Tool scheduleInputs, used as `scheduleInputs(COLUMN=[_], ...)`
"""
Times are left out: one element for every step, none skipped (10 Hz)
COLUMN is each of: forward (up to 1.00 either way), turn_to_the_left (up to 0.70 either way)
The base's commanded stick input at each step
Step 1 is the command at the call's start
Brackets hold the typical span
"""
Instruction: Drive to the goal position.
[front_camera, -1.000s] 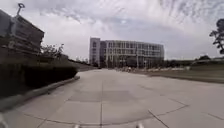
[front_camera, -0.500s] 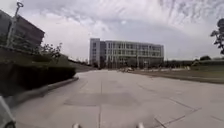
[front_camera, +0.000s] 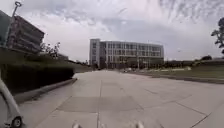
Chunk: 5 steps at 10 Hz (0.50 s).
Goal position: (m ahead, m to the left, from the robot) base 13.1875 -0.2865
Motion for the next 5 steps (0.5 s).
scheduleInputs(forward=[0.45, 0.45, 0.45, 0.45, 0.57], turn_to_the_left=[-0.27, -0.25, -0.10, -0.08, -0.10])
